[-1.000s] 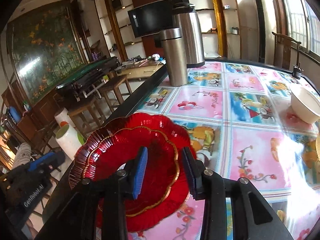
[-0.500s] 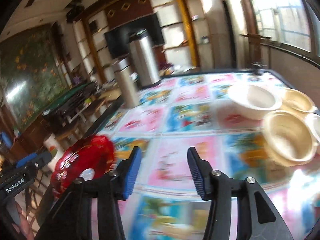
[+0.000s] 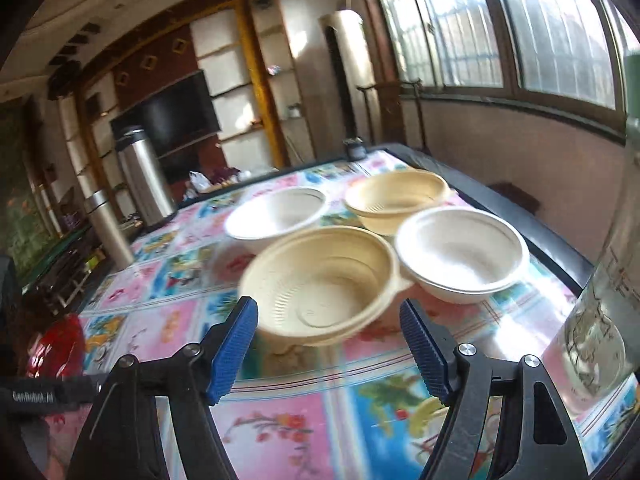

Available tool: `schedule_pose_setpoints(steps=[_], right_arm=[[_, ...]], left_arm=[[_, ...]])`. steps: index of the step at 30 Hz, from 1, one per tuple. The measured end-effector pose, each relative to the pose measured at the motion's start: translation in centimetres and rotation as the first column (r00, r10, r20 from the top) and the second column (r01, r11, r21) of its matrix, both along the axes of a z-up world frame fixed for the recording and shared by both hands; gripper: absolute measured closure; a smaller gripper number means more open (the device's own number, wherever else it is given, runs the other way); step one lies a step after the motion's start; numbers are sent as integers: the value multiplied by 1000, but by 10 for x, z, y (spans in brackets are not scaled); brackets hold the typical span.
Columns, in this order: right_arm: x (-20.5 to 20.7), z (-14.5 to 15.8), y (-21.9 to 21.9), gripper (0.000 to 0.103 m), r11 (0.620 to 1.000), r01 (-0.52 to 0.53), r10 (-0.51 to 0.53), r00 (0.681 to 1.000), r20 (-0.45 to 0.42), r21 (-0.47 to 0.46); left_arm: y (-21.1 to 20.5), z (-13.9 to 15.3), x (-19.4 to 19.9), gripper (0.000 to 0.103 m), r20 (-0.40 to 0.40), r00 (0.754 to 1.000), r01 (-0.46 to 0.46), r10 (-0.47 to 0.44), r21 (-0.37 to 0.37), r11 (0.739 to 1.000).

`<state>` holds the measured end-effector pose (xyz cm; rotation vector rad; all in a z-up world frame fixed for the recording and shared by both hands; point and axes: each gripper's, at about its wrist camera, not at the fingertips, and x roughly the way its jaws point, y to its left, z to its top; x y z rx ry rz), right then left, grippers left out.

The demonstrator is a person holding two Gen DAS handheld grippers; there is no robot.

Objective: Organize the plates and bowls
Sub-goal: 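Move both tools to the cream bowl with a handle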

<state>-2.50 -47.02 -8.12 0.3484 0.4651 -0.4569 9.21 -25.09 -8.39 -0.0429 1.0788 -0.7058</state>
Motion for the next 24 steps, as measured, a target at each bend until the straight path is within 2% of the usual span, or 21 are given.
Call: schedule_pose_setpoints(steps=[3,7,11,17,24], right_arm=[[8,-2,-26,27,996,55,-53,998,-27,75],[19,-11,-56,27,975,129,-119,991,-68,183],[32,-13,-62,27,976,181,-168,980,-109,124],[43,-15,-54,28,984,171,-163,974,-160,41],[39,-22,-56,32,979,132,-103,978,-180,157]], left_arm=[[-31,8,17,26,12,1000,3,-3,17,1000],[-74,2,42,26,7,1000,-24,23,39,999],[-100,-7,59,26,1,998,-63,63,60,996],[-125,-20,65,26,12,998,-65,64,99,993],[-133,-21,59,26,65,998,-25,18,108,994]])
